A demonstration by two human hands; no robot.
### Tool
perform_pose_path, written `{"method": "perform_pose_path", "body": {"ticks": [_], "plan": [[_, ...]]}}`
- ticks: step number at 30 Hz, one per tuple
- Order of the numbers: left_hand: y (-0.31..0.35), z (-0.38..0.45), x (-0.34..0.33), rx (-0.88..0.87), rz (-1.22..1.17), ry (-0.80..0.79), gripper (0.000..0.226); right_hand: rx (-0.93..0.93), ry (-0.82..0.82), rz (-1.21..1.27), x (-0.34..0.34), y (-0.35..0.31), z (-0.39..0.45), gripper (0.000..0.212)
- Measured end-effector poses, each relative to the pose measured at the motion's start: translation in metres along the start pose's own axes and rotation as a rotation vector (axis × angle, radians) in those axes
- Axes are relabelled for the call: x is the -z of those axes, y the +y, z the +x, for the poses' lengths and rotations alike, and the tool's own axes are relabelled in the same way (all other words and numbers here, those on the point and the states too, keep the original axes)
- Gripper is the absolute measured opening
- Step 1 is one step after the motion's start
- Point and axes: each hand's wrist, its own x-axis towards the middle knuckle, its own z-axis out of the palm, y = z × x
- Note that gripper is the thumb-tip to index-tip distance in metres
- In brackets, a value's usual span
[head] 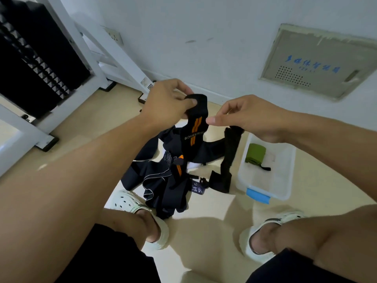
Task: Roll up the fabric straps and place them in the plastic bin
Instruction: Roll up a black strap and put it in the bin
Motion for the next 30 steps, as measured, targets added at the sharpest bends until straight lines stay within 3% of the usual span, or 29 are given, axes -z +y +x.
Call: {"method": "perform_pose_path", "body": {"ticks": [4,8,14,19,22,30], "plan": [[0.003,-0.006,-0.008,-0.011,-0.003,-0.087,0.007,0.02,-0.038,0.181,0.002,-0.01,0.0,0.042],[0.006,-0.008,-0.014,0.005,-0.096,-0.106,0.007,0.08,-0.096,0.245,0.007,-0.012,0.0,0.045],[0.008,-0.007,-0.017,0.073,-0.235,-0.131,0.013,0.184,0.172,0.279,0.01,-0.006,0.005,0.026],[0.016,-0.01,-0.021,0.108,-0.355,-0.141,0.013,0.231,0.278,0.282,0.009,-0.011,0.004,0.02],[0.017,-0.01,-0.024,0.148,-0.445,-0.149,0.009,0.169,0.276,0.39,0.01,-0.014,0.005,0.019],[0.018,0.005,-0.009,0.162,-0.515,0.082,0.015,0.098,0.311,0.469,0.026,-0.014,0.006,0.019]]}}
